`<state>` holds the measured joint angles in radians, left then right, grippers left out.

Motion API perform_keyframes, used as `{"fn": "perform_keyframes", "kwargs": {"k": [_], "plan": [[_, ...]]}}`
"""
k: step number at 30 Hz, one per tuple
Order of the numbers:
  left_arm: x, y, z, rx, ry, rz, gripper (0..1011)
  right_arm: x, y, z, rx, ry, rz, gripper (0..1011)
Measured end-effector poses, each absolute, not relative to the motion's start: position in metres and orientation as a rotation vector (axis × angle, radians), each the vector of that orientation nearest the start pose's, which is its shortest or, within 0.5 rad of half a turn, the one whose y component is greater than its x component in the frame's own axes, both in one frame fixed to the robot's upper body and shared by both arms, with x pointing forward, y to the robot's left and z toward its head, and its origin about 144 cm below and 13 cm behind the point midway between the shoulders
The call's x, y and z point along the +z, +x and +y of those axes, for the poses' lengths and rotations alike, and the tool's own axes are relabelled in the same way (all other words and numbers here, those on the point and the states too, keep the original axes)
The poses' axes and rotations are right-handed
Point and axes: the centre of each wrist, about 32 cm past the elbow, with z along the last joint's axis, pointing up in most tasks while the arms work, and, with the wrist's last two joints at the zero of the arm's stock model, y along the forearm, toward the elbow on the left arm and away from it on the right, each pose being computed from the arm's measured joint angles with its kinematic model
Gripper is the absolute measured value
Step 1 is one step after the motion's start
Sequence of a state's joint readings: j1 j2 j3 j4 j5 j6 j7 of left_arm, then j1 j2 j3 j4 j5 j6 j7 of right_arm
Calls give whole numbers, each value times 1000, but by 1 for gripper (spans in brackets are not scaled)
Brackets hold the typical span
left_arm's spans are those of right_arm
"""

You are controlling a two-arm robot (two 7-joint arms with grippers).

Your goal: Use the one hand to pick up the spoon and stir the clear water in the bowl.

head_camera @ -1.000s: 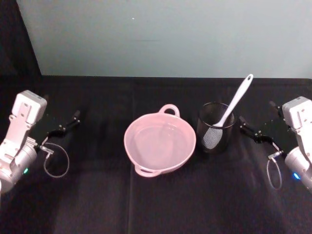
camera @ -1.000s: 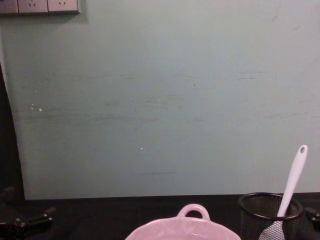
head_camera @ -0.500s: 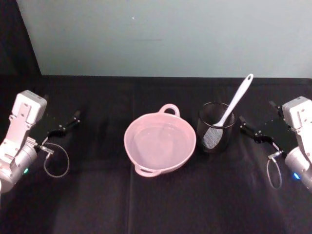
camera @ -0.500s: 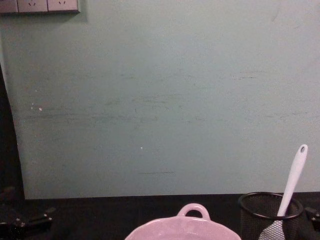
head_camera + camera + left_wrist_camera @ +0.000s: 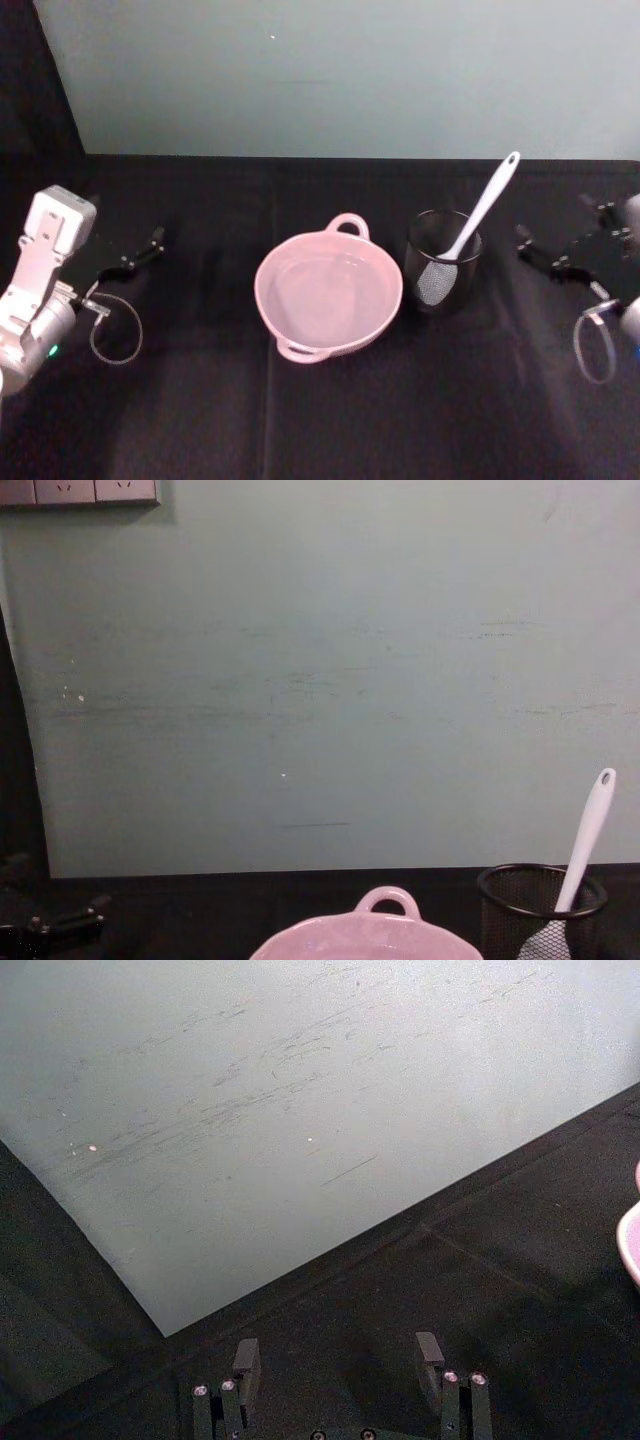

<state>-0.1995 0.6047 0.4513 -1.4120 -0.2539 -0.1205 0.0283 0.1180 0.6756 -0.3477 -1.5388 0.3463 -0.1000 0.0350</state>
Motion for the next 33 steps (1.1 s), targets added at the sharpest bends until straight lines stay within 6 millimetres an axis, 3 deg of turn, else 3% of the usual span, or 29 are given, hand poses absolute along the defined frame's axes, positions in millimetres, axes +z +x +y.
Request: {"fn": "perform_keyframes", "kwargs": {"k": [10, 18, 33], "plan": [[1140, 489, 310, 1248, 304, -285, 1011, 1201, 467, -351, -1126, 20, 100, 1003], [1140, 489, 310, 1248, 304, -285, 1011, 1215, 499, -351, -1007, 151, 424, 1003], [1140, 489, 310, 1248, 304, -285, 1011, 1207, 551, -339, -1016, 168, 534, 1003]]}}
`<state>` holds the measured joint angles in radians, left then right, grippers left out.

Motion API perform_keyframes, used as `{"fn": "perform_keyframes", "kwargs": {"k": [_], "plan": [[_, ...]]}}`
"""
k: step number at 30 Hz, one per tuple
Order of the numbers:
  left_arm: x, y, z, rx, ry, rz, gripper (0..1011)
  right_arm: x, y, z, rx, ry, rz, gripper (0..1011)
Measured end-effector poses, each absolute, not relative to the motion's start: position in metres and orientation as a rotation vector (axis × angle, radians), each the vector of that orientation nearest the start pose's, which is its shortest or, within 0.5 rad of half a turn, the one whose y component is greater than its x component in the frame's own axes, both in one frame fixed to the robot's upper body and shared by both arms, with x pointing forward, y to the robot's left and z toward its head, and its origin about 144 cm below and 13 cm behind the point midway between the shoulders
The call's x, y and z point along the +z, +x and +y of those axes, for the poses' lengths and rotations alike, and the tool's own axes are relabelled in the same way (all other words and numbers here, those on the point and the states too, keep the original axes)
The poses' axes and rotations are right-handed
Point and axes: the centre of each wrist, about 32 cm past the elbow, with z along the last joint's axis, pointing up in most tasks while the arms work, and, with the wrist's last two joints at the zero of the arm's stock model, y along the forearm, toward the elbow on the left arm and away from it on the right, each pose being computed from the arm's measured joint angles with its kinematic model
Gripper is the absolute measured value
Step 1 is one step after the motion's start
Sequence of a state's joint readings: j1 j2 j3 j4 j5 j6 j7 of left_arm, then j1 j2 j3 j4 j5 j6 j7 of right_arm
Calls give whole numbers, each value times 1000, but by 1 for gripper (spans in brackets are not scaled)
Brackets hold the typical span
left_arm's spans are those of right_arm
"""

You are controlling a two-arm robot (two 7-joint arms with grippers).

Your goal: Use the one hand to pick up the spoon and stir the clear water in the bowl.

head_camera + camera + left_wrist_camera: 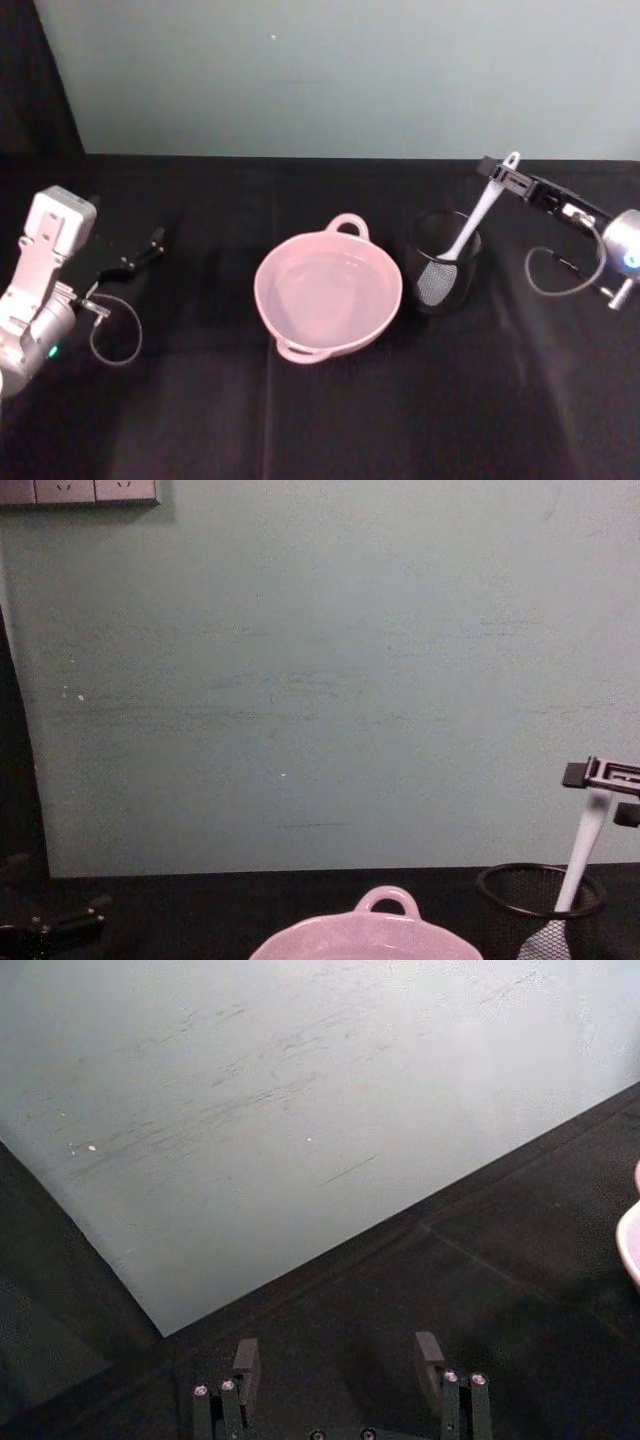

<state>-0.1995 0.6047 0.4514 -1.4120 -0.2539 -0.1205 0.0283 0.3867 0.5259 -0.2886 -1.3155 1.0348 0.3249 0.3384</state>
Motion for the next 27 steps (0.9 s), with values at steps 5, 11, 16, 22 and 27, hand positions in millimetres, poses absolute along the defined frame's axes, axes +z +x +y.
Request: {"fn": "perform_keyframes", "kwargs": {"k": [5, 11, 16, 22, 27], "plan": [[1140, 489, 310, 1248, 304, -285, 1011, 1203, 559, -335, -1012, 162, 509, 1003], [1140, 489, 310, 1248, 304, -285, 1011, 1204, 558, -335, -1013, 163, 509, 1003], [1140, 489, 310, 1248, 304, -285, 1011, 1204, 558, -335, -1013, 163, 509, 1002], [1140, 489, 310, 1248, 304, -285, 1011, 1204, 557, -336, -1013, 163, 510, 918], [1140, 489, 310, 1248, 304, -285, 1011, 1204, 557, -336, -1013, 163, 510, 786]]}}
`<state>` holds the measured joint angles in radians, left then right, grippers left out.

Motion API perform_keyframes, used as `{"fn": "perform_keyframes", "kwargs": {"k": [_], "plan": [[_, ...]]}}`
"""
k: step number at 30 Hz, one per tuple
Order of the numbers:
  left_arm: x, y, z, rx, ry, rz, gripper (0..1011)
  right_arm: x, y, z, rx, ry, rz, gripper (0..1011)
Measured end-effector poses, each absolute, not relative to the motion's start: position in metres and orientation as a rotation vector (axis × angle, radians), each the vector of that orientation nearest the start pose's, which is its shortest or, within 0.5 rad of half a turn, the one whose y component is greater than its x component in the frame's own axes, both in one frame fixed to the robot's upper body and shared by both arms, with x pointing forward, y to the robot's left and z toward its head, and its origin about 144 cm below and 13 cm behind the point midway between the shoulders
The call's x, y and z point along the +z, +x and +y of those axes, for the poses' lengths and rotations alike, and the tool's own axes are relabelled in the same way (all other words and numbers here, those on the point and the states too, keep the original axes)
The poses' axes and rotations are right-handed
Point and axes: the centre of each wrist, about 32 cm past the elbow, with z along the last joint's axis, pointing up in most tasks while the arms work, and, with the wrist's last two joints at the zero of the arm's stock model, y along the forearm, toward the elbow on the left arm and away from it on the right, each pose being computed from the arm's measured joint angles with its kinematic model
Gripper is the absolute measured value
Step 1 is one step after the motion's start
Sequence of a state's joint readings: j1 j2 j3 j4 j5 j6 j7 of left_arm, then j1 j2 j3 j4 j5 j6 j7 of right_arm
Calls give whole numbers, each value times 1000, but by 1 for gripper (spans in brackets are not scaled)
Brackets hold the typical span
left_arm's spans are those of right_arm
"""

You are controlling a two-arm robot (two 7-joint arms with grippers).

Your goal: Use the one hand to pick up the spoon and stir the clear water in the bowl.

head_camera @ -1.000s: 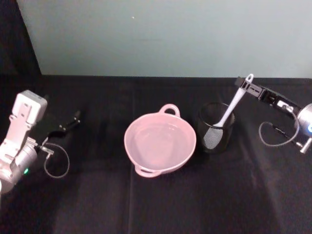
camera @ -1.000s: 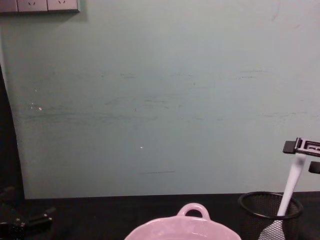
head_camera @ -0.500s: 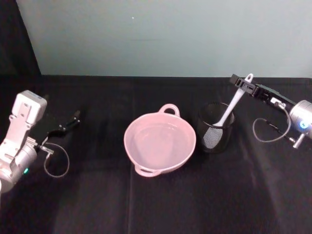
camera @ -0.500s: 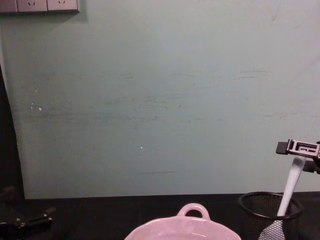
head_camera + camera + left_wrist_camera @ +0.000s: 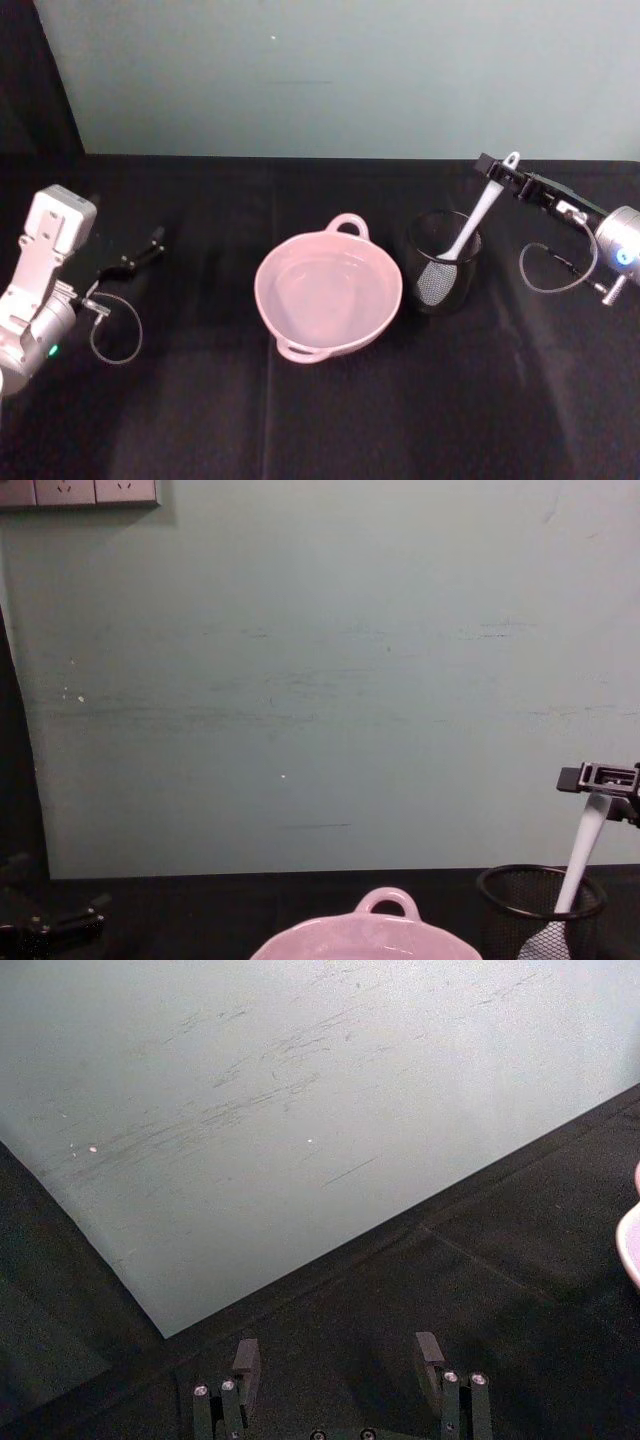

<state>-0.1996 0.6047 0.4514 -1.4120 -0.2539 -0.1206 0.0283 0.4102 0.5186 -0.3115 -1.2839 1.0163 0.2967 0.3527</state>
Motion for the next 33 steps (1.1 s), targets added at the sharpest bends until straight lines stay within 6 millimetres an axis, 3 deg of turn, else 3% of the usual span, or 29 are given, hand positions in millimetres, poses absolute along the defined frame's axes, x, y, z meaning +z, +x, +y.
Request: {"fn": "perform_keyframes", "kwargs": {"k": [10, 13, 19, 33], "plan": [[1140, 489, 310, 1248, 304, -285, 1011, 1204, 557, -336, -1014, 163, 511, 449], [1140, 489, 310, 1248, 304, -285, 1011, 1204, 557, -336, -1014, 163, 511, 390], [1140, 489, 310, 1248, 304, -285, 1011, 1204, 557, -336, -1014, 163, 512, 152], [1140, 489, 310, 1248, 304, -285, 1011, 1208, 555, -336, -1013, 157, 467, 118]]}}
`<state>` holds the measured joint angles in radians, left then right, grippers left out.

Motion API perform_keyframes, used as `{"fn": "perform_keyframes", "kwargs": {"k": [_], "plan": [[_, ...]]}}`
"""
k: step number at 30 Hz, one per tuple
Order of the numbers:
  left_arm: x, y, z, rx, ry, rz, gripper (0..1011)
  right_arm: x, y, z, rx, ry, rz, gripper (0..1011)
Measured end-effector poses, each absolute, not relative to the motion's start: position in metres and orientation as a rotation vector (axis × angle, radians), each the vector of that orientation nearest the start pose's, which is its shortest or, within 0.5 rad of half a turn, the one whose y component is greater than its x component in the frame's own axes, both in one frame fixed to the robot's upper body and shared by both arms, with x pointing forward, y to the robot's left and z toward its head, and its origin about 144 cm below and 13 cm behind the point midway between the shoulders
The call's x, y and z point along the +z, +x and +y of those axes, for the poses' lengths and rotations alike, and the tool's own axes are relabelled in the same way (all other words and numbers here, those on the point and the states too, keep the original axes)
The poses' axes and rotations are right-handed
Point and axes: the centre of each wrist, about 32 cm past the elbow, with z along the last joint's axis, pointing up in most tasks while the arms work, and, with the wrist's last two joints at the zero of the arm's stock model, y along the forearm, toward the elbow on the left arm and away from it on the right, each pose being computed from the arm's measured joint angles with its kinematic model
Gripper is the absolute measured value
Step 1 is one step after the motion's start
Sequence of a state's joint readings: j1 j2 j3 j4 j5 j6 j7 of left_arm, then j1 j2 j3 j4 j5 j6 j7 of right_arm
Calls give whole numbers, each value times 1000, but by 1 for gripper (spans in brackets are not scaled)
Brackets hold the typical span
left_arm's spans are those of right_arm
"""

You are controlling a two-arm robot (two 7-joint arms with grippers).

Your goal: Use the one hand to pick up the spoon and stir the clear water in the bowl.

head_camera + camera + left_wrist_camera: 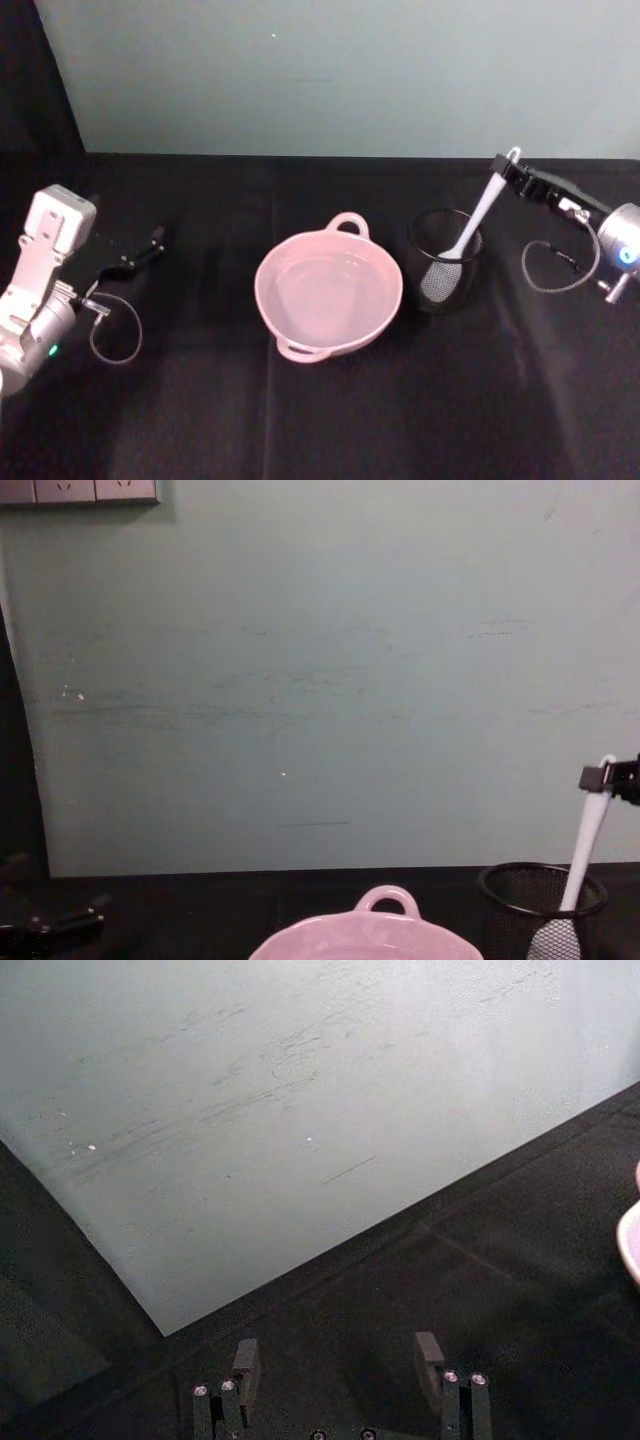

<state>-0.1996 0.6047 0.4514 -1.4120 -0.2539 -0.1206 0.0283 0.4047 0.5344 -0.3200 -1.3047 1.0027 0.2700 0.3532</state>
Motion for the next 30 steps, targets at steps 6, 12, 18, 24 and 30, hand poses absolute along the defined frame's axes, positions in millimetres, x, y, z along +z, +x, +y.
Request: {"fn": "perform_keyframes", "kwargs": {"k": [6, 12, 18, 24, 30], "plan": [[1140, 489, 310, 1248, 304, -285, 1011, 1225, 549, -337, -999, 128, 326, 118], [1140, 489, 310, 1248, 304, -285, 1011, 1252, 544, -338, -961, 89, 198, 118], [1140, 489, 310, 1248, 304, -285, 1011, 1287, 542, -337, -913, 53, 89, 118], [1140, 489, 310, 1248, 304, -285, 1011, 1322, 545, -331, -858, 31, 31, 118], [1140, 489, 310, 1248, 305, -285, 1011, 1361, 554, -292, -714, 12, -37, 118]]}}
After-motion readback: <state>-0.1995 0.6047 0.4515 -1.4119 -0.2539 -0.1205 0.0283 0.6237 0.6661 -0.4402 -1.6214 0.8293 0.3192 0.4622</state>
